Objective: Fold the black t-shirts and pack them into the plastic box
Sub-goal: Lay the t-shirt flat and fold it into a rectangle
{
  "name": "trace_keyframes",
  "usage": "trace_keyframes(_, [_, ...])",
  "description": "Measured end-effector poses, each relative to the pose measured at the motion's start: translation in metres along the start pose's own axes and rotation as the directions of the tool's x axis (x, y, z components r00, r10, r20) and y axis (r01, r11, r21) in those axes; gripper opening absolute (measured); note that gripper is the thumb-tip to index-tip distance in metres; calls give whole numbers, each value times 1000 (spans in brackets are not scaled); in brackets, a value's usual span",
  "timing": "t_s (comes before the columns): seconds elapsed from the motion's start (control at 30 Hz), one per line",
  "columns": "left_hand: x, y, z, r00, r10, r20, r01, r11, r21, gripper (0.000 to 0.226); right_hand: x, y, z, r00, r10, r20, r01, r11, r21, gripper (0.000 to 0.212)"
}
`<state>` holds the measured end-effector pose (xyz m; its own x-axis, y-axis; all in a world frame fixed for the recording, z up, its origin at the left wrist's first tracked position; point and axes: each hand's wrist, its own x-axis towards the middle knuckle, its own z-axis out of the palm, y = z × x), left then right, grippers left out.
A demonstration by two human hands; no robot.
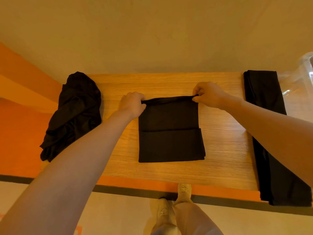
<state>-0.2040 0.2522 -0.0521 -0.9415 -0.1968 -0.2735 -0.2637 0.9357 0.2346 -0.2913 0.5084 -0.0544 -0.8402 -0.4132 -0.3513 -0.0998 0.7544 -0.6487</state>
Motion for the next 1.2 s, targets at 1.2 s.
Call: trace_keyframes(1.2, [-168,-57,94,724,612,-318,-586,789,185,23,-84,2,74,977,-213,-21,207,965,-160,46])
